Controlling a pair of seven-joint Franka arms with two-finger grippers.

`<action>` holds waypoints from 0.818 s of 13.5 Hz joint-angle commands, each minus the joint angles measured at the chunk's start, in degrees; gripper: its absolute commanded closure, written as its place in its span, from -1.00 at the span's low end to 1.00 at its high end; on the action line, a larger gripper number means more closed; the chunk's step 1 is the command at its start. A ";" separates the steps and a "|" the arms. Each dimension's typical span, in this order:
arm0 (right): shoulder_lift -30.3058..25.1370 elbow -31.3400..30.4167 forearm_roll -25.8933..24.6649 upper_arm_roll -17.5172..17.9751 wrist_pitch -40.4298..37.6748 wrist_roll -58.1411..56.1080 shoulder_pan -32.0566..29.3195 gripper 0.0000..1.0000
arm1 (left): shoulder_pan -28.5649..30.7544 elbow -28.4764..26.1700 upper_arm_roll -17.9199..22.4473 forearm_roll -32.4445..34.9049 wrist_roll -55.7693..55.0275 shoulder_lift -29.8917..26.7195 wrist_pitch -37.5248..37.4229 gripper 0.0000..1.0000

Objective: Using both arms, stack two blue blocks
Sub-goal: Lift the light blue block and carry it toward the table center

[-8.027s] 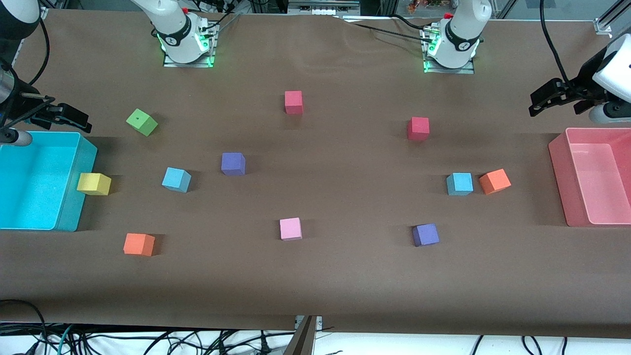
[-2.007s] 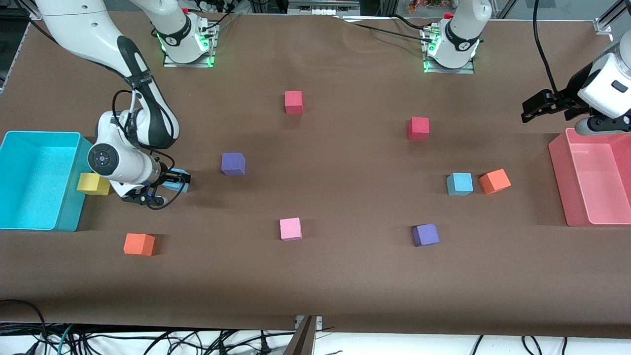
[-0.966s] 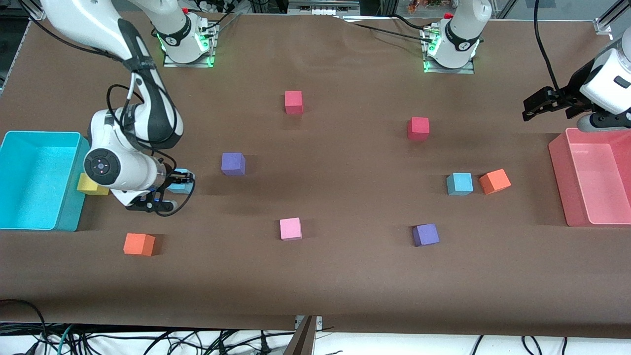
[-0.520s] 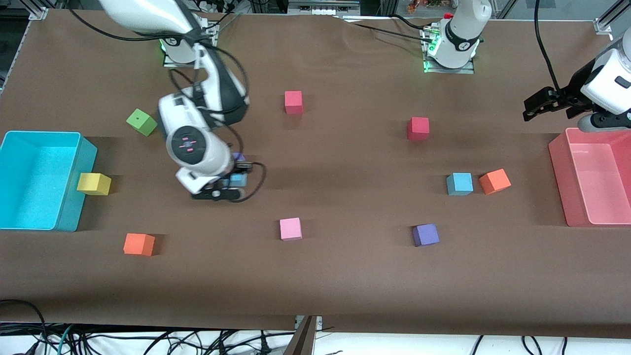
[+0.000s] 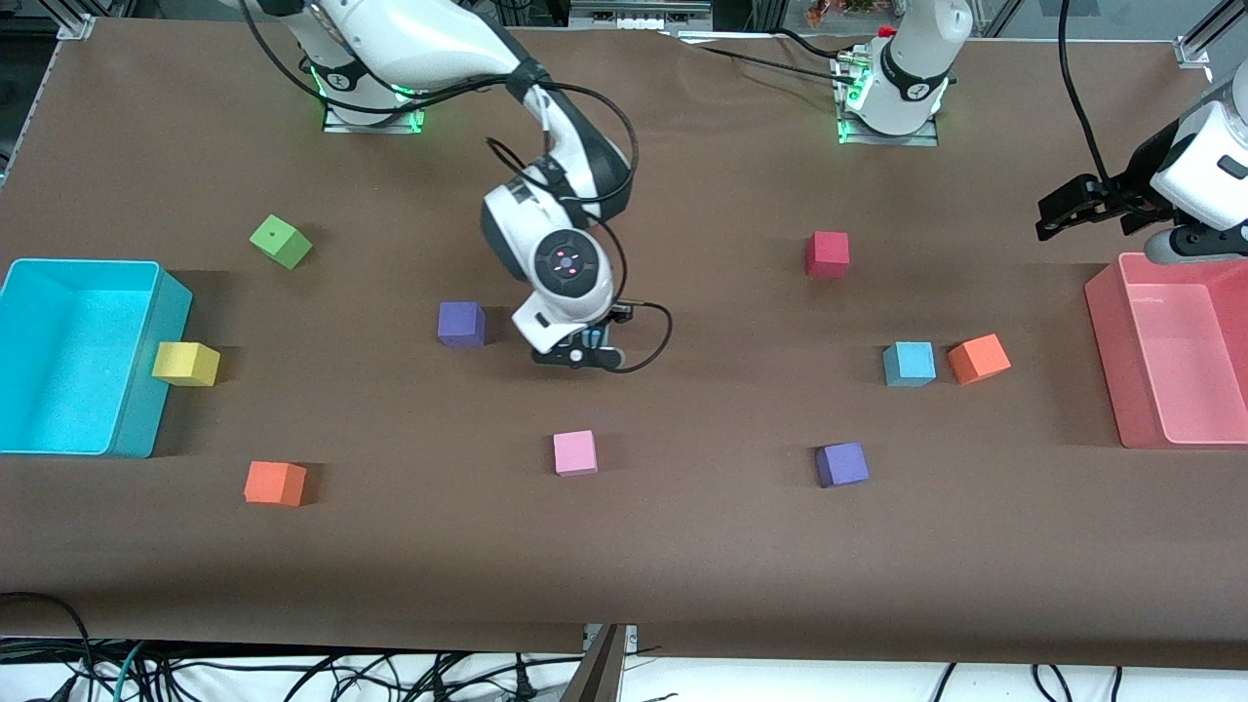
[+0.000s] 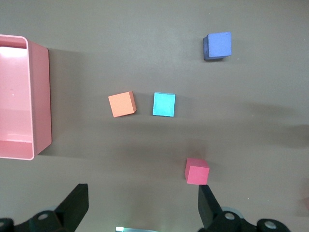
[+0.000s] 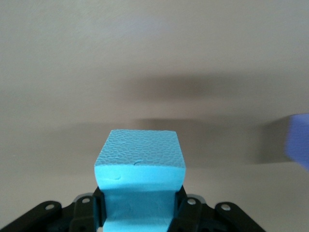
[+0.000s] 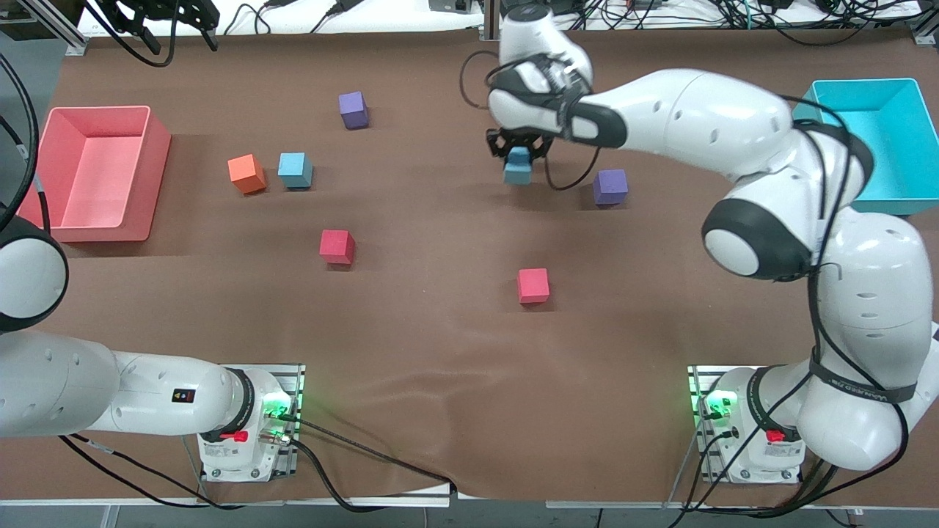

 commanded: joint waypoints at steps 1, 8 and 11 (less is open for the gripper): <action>3.36 2.70 2.29 -0.38 1.92 1.06 2.18 1.00 | 0.17 -1.68 0.27 1.38 0.62 -1.48 0.89 -1.00; 5.83 2.70 3.00 2.69 7.29 1.50 2.98 0.10 | 0.17 -2.74 0.36 1.55 0.53 -1.39 0.89 -1.00; 6.18 2.62 2.56 2.69 8.77 1.33 3.33 -1.00 | 0.17 -2.91 0.36 1.55 0.53 -1.31 0.89 -1.00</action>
